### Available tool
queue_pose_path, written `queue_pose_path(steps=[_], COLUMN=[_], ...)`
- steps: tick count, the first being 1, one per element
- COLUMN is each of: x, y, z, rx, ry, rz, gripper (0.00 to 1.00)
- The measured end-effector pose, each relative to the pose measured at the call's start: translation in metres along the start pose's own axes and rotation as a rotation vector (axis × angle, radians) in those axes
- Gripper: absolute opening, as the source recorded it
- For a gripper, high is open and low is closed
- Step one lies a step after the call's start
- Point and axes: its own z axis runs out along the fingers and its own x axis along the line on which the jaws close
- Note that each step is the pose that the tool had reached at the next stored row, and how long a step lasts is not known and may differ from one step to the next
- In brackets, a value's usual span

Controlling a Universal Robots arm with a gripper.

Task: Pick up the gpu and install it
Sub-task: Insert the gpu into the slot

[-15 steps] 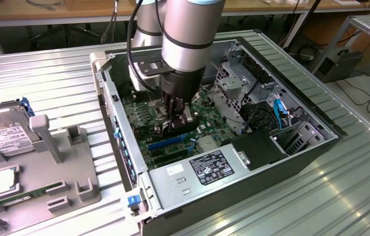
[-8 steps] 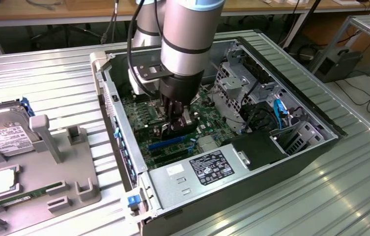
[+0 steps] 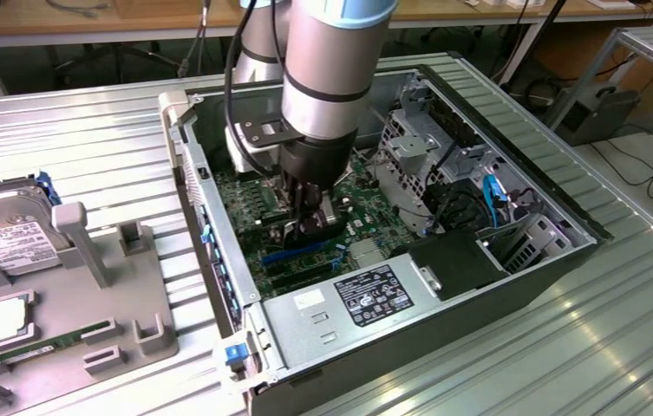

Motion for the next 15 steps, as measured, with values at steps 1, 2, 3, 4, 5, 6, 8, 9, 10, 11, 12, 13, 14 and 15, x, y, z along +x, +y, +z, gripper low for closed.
queue_pose_path(steps=[1,2,3,4,5,6,8,9,10,11,12,13,14,15], x=[0.000,0.000,0.000,0.000,0.000,0.000,0.000,0.000,0.000,0.000,0.000,0.000,0.000,0.000], y=[0.0001,0.0002,0.0002,0.0003,0.0004,0.0006,0.0007,0.0008,0.0009,0.0010,0.0012,0.0013,0.0014,0.0015], z=[0.0012,0.0020,0.0028,0.0037,0.0046,0.0060,0.0074,0.0082,0.0088,0.0095,0.0100,0.0108,0.0112,0.0118], rx=[-0.0001,-0.0001,-0.0001,-0.0001,0.0000,-0.0001,-0.0001,-0.0001,-0.0001,-0.0001,-0.0001,-0.0001,-0.0002,-0.0003], ry=[0.0000,0.0000,0.0000,0.0000,0.0000,0.0000,0.0000,0.0000,0.0001,0.0000,0.0000,0.0001,0.0002,0.0003], rz=[0.000,0.000,0.000,0.000,0.000,0.000,0.000,0.000,0.000,0.000,0.000,0.000,0.000,0.000], gripper=[0.26,0.26,0.26,0.26,0.26,0.26,0.26,0.26,0.26,0.26,0.26,0.26,0.26,0.26])
